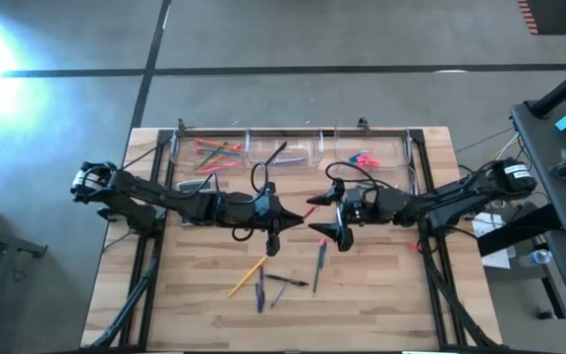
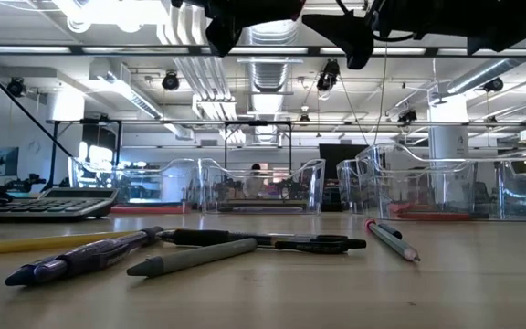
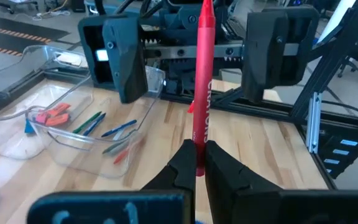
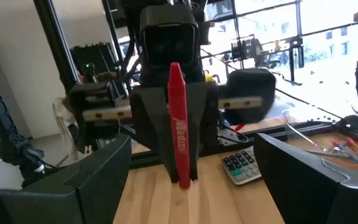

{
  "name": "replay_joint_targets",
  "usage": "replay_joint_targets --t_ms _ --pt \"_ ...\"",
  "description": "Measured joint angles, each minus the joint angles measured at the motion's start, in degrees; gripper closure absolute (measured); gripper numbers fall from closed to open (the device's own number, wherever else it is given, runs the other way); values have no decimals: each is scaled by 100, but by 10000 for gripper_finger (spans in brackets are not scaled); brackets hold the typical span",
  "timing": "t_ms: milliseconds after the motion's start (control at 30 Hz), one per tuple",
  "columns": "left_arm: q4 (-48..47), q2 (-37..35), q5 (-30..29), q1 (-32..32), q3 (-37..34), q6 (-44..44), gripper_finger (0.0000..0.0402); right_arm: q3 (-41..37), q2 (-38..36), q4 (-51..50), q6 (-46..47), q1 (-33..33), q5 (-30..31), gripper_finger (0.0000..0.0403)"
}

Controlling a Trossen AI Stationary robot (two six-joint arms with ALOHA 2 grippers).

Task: Sort crayons/erasers/pens/pencils in bins
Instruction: Put the red crayon into the bottom transparent bin

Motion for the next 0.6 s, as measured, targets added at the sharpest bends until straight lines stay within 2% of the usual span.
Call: replay_joint_targets --t_ms 333,600 --pt "259 450 155 -15 -2 -4 401 203 310 -28 61 0 -2 82" --pt "325 378 151 -14 -2 -7 401 174 220 -128 60 0 -48 147"
